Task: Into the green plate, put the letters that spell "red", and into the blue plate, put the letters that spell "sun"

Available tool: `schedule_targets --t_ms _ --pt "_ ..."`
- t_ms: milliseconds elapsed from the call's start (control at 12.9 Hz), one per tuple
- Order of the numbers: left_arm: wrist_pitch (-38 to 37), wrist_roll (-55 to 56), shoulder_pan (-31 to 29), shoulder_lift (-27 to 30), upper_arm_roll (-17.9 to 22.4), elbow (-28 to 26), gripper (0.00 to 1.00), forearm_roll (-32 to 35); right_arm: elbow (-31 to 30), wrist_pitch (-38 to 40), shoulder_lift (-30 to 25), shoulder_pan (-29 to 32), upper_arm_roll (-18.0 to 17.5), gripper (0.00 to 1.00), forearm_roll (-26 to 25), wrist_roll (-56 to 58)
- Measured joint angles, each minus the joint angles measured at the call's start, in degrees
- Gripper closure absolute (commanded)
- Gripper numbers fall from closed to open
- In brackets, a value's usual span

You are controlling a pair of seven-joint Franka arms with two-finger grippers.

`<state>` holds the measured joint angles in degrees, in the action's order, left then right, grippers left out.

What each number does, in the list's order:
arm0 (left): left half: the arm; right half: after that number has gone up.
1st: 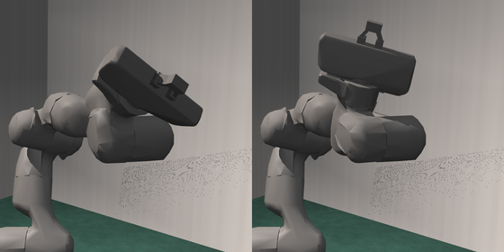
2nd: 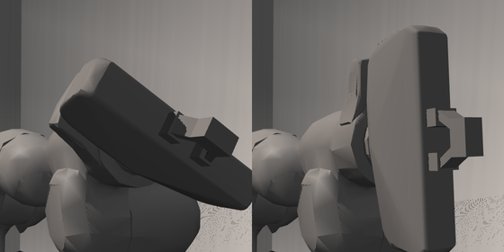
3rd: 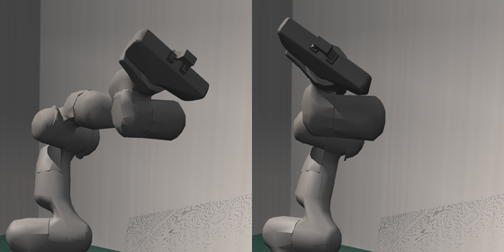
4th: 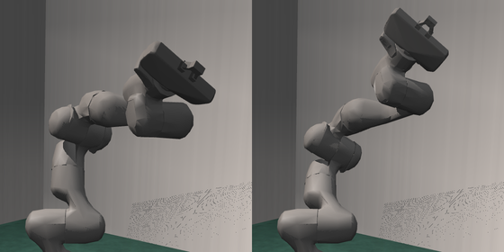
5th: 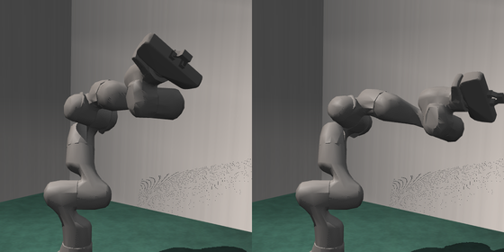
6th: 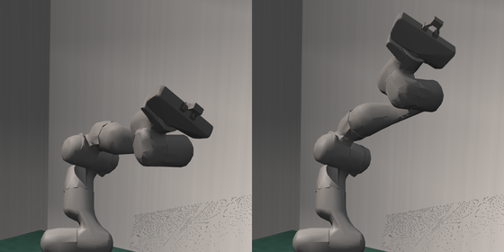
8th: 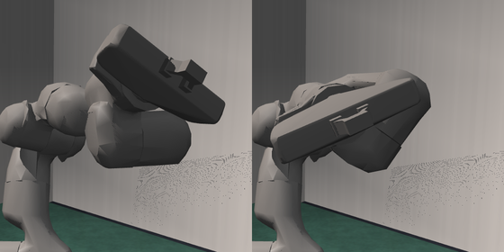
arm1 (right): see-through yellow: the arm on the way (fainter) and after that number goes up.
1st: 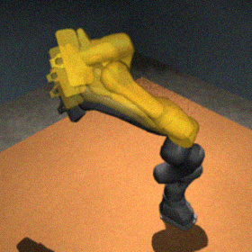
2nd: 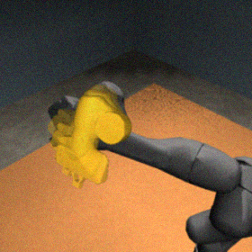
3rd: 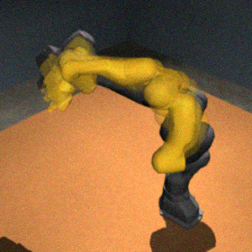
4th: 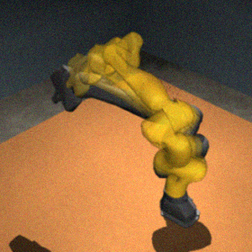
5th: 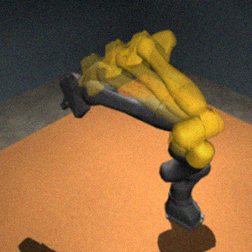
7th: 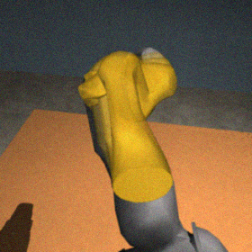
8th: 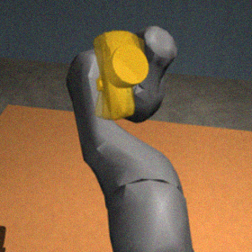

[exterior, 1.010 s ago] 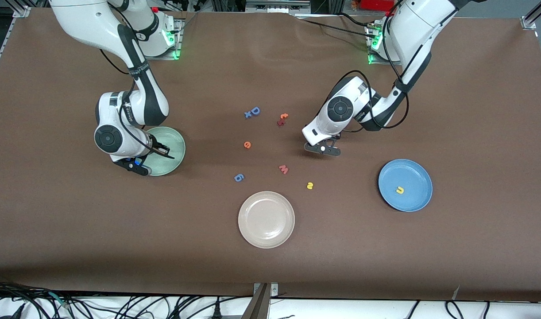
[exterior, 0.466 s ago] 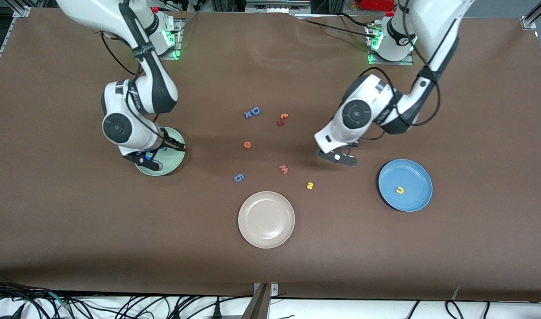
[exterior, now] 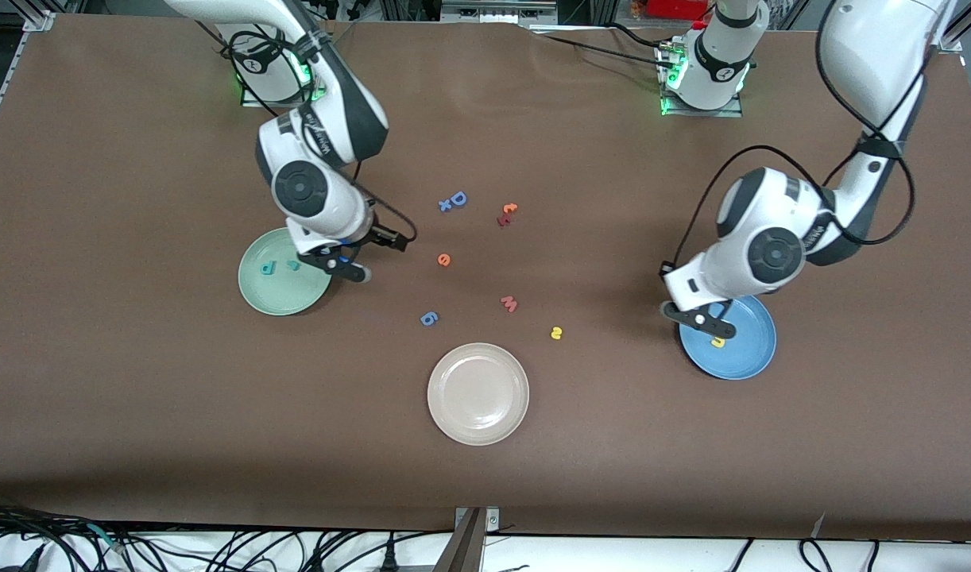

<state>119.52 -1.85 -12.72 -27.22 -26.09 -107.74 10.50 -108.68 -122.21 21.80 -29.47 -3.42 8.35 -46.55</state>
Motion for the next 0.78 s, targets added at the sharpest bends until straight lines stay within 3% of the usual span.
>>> schedule_targets --t_ms 388,699,777 --pt "2.3 -0.7 -3.8 -3.0 0.3 -0.1 0.87 7.9 3.8 -11.4 10.1 -6.8 -0.2 0.06 -0.1 -3.2" --pt "5.4 -0.8 -6.1 -6.2 0.4 -0.1 0.85 9.3 5.8 -15.5 15.3 -8.0 -0.2 0.36 -0.1 -3.2" --pt "5.5 -0.8 -6.4 -6.6 0.4 -0.1 0.65 9.3 5.9 -15.5 15.4 -8.0 -0.2 0.41 -0.1 -3.2"
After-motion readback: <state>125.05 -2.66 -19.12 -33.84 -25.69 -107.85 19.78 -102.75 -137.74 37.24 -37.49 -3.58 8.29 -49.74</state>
